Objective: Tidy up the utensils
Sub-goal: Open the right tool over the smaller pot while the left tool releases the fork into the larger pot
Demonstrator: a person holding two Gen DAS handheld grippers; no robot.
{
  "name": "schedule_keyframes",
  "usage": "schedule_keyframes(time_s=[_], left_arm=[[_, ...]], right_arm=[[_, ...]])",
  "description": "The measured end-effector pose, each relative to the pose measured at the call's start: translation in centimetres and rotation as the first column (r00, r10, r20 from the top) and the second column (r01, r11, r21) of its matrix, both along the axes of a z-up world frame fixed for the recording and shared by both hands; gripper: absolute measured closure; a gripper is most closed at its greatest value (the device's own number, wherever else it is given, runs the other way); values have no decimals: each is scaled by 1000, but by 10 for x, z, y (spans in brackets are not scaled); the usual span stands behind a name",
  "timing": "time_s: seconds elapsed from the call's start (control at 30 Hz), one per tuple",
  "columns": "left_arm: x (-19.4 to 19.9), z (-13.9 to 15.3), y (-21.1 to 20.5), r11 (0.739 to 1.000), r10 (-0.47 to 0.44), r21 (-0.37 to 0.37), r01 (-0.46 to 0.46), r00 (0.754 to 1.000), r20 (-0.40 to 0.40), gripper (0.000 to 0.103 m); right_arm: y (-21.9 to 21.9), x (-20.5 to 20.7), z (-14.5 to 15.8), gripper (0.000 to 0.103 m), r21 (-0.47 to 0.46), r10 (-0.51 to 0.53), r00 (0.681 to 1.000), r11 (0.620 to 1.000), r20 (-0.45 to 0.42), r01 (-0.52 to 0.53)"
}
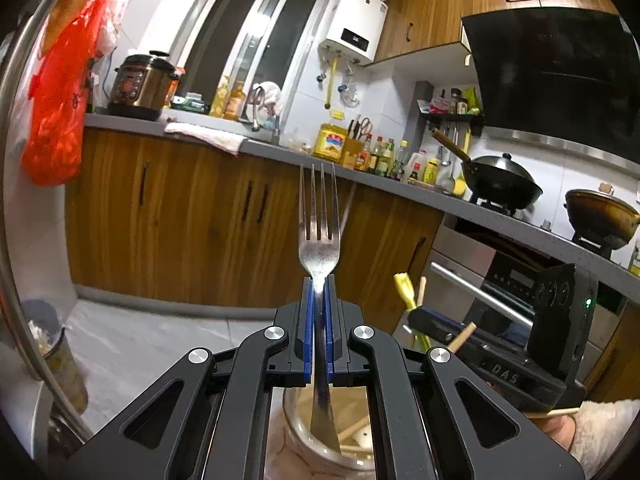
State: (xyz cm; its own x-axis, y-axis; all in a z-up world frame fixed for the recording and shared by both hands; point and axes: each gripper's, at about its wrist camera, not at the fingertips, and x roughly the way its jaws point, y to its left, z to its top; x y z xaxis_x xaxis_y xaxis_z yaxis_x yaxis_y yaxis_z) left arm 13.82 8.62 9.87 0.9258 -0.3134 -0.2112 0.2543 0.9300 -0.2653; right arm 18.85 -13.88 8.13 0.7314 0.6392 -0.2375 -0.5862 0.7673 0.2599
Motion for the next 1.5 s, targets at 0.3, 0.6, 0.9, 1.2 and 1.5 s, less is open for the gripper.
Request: schedule_keyframes(time_s=[0.3, 0.6, 0.9, 1.2, 1.5], left_arm=[[-15, 1, 8, 1000, -21, -9, 21, 999, -27, 98], [-16, -2, 4, 996, -94, -8, 94, 987, -129, 97], [-9, -5, 10, 989, -147, -59, 139, 974, -170, 97], [-10, -3, 6, 989, -145, -55, 137, 976, -162, 91], [-23, 16, 11, 994, -96, -63, 88, 988, -125, 51]], right_arm=[[-13, -36, -1, 93, -49, -7, 1000, 999, 9, 7], [-19, -45, -7, 93, -102, -23, 997, 995, -73, 15], [-17, -45, -12, 93, -132, -22, 995, 991, -95, 9], [-14, -43, -14, 93, -143, -30, 995, 990, -98, 16], [-18, -49, -4, 64, -136, -60, 994, 990, -91, 48]])
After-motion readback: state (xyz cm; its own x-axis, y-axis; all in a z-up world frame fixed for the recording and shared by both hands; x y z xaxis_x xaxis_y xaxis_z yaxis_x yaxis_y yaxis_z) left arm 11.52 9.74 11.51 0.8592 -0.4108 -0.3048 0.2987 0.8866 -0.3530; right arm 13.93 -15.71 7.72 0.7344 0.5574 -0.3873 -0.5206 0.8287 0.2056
